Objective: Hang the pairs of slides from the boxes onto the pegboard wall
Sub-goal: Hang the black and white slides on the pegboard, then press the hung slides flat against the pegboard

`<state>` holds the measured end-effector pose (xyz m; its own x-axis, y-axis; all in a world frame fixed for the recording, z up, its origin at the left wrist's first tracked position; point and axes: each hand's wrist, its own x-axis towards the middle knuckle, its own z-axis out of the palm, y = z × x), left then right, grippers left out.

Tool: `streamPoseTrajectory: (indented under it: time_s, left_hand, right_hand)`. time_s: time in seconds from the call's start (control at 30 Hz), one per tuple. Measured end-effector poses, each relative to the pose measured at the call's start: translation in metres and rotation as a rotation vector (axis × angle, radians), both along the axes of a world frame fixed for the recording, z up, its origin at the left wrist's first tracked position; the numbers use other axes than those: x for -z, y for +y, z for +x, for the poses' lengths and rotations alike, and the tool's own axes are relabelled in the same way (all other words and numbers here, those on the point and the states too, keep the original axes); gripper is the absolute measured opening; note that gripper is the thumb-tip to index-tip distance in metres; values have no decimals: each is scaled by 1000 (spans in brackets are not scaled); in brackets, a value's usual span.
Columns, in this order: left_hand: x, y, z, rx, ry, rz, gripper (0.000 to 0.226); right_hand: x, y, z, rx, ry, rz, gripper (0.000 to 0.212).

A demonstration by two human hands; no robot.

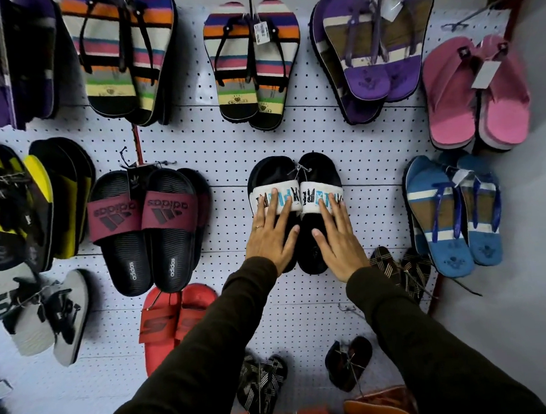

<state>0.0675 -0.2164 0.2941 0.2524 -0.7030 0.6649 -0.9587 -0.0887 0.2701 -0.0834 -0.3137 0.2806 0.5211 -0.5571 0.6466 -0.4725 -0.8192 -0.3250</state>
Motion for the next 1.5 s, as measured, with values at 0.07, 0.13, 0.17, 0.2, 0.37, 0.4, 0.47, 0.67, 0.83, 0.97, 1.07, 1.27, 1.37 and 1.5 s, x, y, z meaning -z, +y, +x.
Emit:
streamPoseTrajectory:
  time_s: [0.07,0.13,0.17,0.2,0.37,0.4,0.47,0.67,0.83,0.97,1.07,1.27,1.37,1.5]
  left_hand:
    - [-2,-1,6,6,-5,34,64]
    - [-3,2,7,18,-1,42,63]
    - [-2,5,7,26,4,38,62]
    - [-3,8,6,35,7,30,61]
    - [-3,38,12,69,48,-82,60]
    - [-2,47,16,67,52,-113,60]
    - [-1,65,28,41,40,-165,58]
    - [-2,126,89,-94,-10,-296,56]
    - [3,176,153,-203,56,-380,55]
    - [17,195,197,-260,56,-290,55]
    - [27,193,217,-260,65,-167,56]
    - [28,176,239,-251,20,-7,60]
    - [31,176,242,-260,1,28,62]
    - [28,176,235,-284,7,44,63]
  right_hand:
    - [0,0,1,-4,11,-5,65]
    - [0,2,0,1,10,-5,65]
    - [0,5,1,10,4,-1,65]
    - [-1,7,2,22,-13,8,64]
    - [-3,36,19,21,-314,33,63]
    - [-3,43,25,17,-374,15,62]
    - [-2,57,39,12,-428,-19,59]
    - [-4,113,112,-169,-372,-71,54]
    - [-7,154,177,-287,-276,-59,55]
    - [-3,169,214,-290,-124,-134,56]
    - [5,173,234,-214,-3,-183,58]
    - [8,161,248,-62,74,-114,61]
    - [10,161,247,-56,113,-101,64]
    - [-6,168,235,-88,197,-33,64]
